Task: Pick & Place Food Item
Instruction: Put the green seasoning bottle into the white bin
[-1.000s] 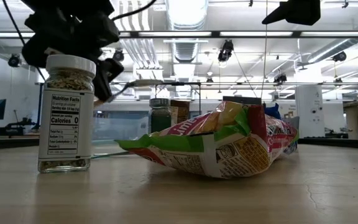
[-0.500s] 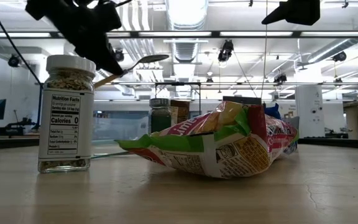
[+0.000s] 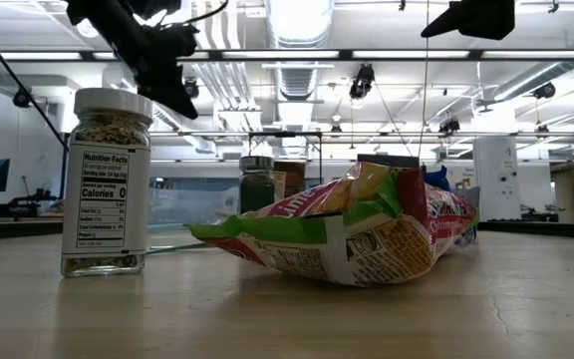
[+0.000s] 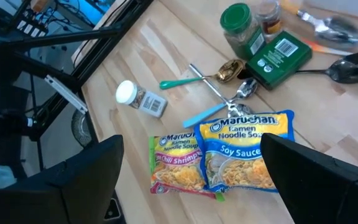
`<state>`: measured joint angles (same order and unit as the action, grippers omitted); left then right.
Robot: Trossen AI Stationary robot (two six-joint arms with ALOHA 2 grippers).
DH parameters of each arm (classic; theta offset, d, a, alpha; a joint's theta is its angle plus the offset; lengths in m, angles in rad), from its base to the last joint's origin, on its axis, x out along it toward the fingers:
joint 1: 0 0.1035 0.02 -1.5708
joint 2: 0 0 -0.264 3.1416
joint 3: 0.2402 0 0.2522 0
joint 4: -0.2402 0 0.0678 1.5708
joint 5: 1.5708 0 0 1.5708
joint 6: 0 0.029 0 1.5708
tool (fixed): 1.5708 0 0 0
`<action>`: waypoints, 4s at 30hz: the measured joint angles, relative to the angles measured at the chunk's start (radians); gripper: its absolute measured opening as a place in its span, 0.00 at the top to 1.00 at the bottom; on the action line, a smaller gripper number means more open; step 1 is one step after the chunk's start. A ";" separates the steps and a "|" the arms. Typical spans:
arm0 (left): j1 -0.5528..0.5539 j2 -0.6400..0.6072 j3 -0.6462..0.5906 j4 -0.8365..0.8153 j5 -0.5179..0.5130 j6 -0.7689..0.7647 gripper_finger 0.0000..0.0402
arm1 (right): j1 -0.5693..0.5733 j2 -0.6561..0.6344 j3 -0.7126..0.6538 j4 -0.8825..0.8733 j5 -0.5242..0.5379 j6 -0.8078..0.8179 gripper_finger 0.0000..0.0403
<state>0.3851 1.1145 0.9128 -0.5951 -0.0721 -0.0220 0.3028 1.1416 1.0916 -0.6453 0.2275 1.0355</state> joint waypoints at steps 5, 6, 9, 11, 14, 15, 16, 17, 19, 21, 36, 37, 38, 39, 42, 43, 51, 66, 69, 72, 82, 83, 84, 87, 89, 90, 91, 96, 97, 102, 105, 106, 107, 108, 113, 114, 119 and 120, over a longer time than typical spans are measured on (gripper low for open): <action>0.000 0.000 0.014 -0.001 0.005 0.037 1.00 | 0.008 0.000 0.000 0.000 0.000 0.001 0.07; 0.000 0.000 0.015 0.000 0.004 0.037 1.00 | 0.008 0.000 0.000 0.000 0.000 0.000 0.07; -0.001 0.000 0.016 -0.001 0.023 0.037 1.00 | 0.008 0.000 0.000 -0.001 0.007 -0.003 0.07; -0.001 0.000 0.016 -0.001 0.049 0.036 1.00 | 0.008 0.000 0.000 0.000 0.008 -0.004 0.07; -0.002 0.000 0.016 -0.001 0.081 0.026 1.00 | 0.008 0.000 0.000 -0.001 0.008 -0.004 0.07; -0.004 0.000 0.016 -0.001 0.089 0.025 1.00 | 0.008 0.000 0.000 -0.001 0.009 -0.005 0.07; -0.004 0.000 0.016 -0.001 0.093 0.024 1.00 | 0.008 0.000 0.000 0.000 0.010 -0.007 0.07; -0.004 0.000 0.016 -0.001 0.099 0.023 1.00 | 0.008 0.000 0.000 -0.001 0.011 -0.007 0.07; -0.005 0.000 0.016 -0.001 0.112 0.022 1.00 | 0.008 0.000 0.000 -0.001 0.011 -0.008 0.07; -0.005 0.000 0.016 0.003 0.122 0.021 1.00 | 0.008 0.000 0.000 -0.001 0.011 -0.007 0.07; -0.100 0.201 0.138 0.113 0.249 -0.068 0.48 | 0.008 0.000 0.000 0.000 0.011 -0.011 0.07; -0.108 0.230 0.161 0.102 0.249 -0.058 0.46 | 0.008 0.000 0.000 0.000 0.011 -0.010 0.07; -0.114 0.256 0.185 0.093 0.249 -0.043 0.45 | 0.008 0.000 0.000 0.000 0.011 -0.010 0.07; -0.121 0.284 0.208 0.079 0.249 -0.023 0.44 | 0.008 0.000 0.000 -0.001 0.011 -0.010 0.07; -0.141 0.368 0.274 -0.004 0.249 0.041 0.43 | 0.008 0.000 0.000 -0.001 0.011 -0.007 0.07; -0.148 0.394 0.290 -0.033 0.249 0.064 0.43 | 0.009 0.000 0.000 0.000 0.011 -0.007 0.07; -0.196 0.517 0.318 -0.089 0.249 0.200 0.43 | 0.021 0.000 0.000 -0.002 0.011 -0.012 0.07; -0.209 0.526 0.312 -0.064 0.240 0.235 0.43 | 0.022 0.000 -0.003 0.000 0.012 -0.014 0.07; -0.209 0.526 0.312 -0.055 0.238 0.234 0.43 | 0.022 0.000 -0.003 0.000 0.012 -0.014 0.07; -0.209 0.526 0.312 -0.056 0.237 0.232 0.43 | 0.022 0.000 -0.003 0.000 0.012 -0.014 0.07; -0.206 0.526 0.311 -0.060 0.237 0.136 0.36 | 0.022 0.000 -0.003 0.000 0.012 -0.010 0.07; -0.206 0.526 0.311 -0.060 0.227 0.136 0.33 | 0.022 0.000 -0.003 0.000 0.012 -0.009 0.07; -0.206 0.526 0.311 -0.060 0.212 0.136 0.30 | 0.022 0.000 -0.003 0.001 0.012 -0.008 0.07; -0.206 0.526 0.311 -0.060 0.163 0.127 0.20 | 0.022 0.000 -0.003 0.001 0.011 -0.007 0.07; -0.206 0.526 0.311 -0.060 0.158 0.125 0.13 | 0.022 0.000 -0.003 0.003 0.011 -0.007 0.07; -0.206 0.527 0.311 -0.060 0.157 0.126 0.10 | 0.023 0.000 -0.003 0.005 0.011 -0.007 0.07; -0.206 0.532 0.311 -0.056 0.157 0.131 0.08 | 0.023 0.000 -0.003 0.006 0.011 -0.007 0.07; -0.221 0.568 0.312 -0.049 0.158 0.149 0.01 | 0.023 0.000 -0.003 0.008 0.011 -0.006 0.07; -0.225 0.578 0.312 -0.049 0.158 0.153 0.02 | 0.023 0.000 -0.003 0.008 0.011 -0.006 0.07; -0.231 0.596 0.311 -0.028 0.157 0.178 0.08 | 0.034 0.000 -0.003 0.008 0.009 -0.007 0.07; -0.229 0.598 0.310 -0.018 0.150 0.187 0.13 | 0.034 0.000 -0.003 0.008 0.008 -0.007 0.07; -0.229 0.600 0.310 -0.013 0.150 0.186 0.15 | 0.033 0.000 -0.003 0.008 0.008 -0.007 0.07; -0.229 0.602 0.310 -0.010 0.150 0.187 0.17 | 0.033 0.000 -0.003 0.008 0.008 -0.007 0.07; -0.229 0.607 0.309 -0.009 0.150 0.189 0.19 | 0.033 0.000 -0.003 0.008 0.009 -0.007 0.07; -0.228 0.642 0.304 -0.014 0.150 0.190 0.29 | 0.034 0.000 -0.004 0.015 0.009 -0.007 0.07; -0.227 0.646 0.304 -0.013 0.150 0.189 0.30 | 0.034 0.000 -0.004 0.019 0.009 -0.007 0.07; -0.227 0.652 0.304 -0.012 0.150 0.181 0.45 | 0.034 0.000 -0.004 0.030 0.010 -0.010 0.07; -0.227 0.651 0.304 -0.012 0.151 0.179 0.48 | 0.034 0.000 -0.004 0.031 0.010 -0.010 0.07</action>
<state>0.1581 1.7657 1.2167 -0.6073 0.0786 0.1568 0.3367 1.1412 1.0875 -0.6147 0.2379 1.0252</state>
